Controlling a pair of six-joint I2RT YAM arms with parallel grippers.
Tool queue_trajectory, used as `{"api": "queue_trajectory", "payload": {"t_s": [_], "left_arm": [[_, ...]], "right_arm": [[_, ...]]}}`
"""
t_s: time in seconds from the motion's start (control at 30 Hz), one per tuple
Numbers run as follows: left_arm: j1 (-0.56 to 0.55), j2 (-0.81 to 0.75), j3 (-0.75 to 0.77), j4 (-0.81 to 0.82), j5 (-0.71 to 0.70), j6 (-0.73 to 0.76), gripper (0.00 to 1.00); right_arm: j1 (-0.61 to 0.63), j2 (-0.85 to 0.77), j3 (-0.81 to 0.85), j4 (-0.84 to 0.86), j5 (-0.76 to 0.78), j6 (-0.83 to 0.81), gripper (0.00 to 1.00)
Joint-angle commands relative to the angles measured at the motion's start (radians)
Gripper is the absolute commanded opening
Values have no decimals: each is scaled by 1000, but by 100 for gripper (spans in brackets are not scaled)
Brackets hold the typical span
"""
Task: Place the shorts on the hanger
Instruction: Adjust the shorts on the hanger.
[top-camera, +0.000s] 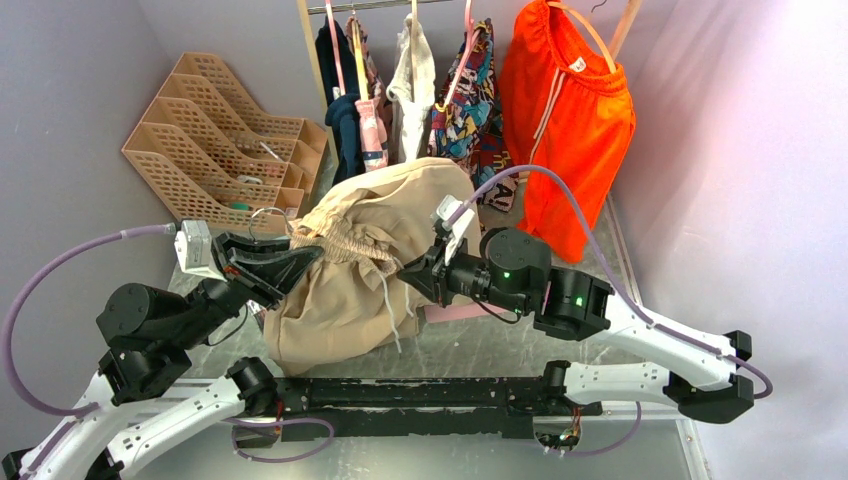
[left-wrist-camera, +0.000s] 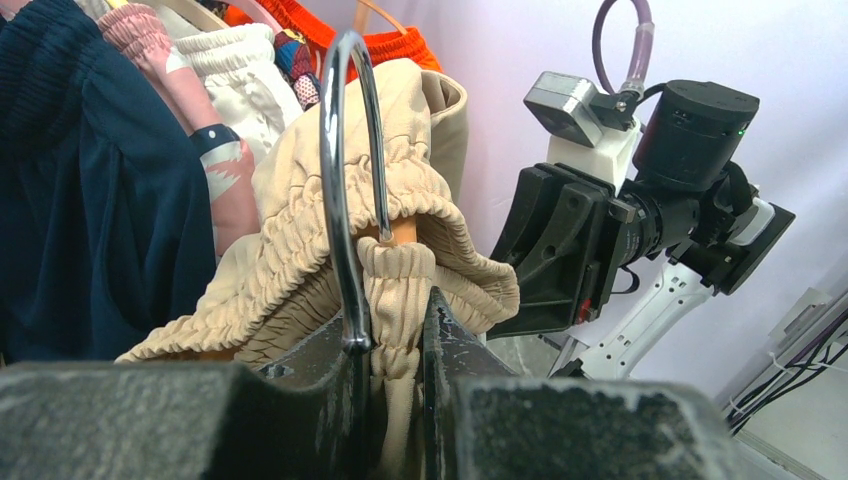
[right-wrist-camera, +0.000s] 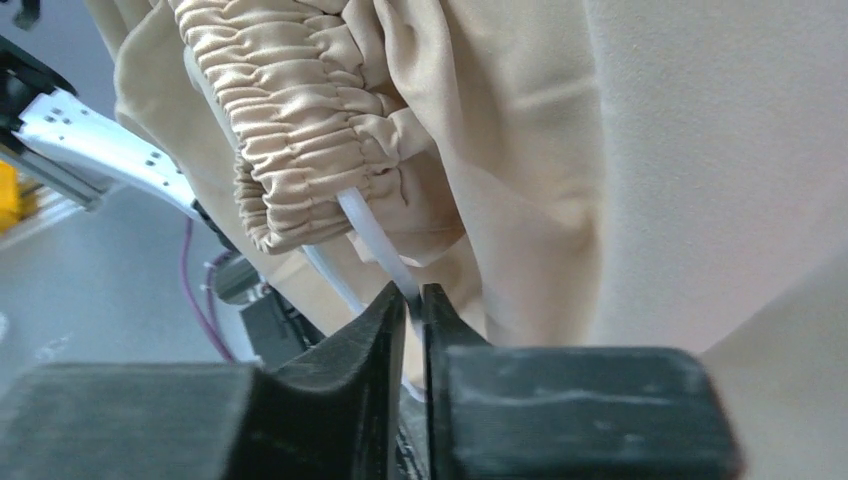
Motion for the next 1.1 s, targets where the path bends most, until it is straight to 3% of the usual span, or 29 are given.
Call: {"api": "queue_trajectory", "payload": {"t_s": [0.0, 0.03, 0.3, 0.53, 0.73, 0.93, 1.07], "left_arm": [[2, -1, 48, 83, -26, 7, 7], [3, 1, 50, 84, -29, 6, 7], [2, 21, 70, 84, -37, 8, 7], [2, 25, 83, 68, -29, 14, 7], [3, 29, 81, 74, -10, 11, 7], [3, 41, 98, 66, -11, 13, 7], [2, 43, 94, 71, -11, 10, 7]], "right_arm": [[2, 13, -11, 57, -56, 3, 4], [2, 15, -12, 59, -70, 5, 0], [2, 26, -26, 65, -194, 0, 0], [2, 37, -27, 35, -239, -3, 38], [2, 46, -34, 34, -171, -4, 51], [2, 73, -40, 32, -135, 6, 53], [1, 82, -58, 63, -115, 32, 46]]}}
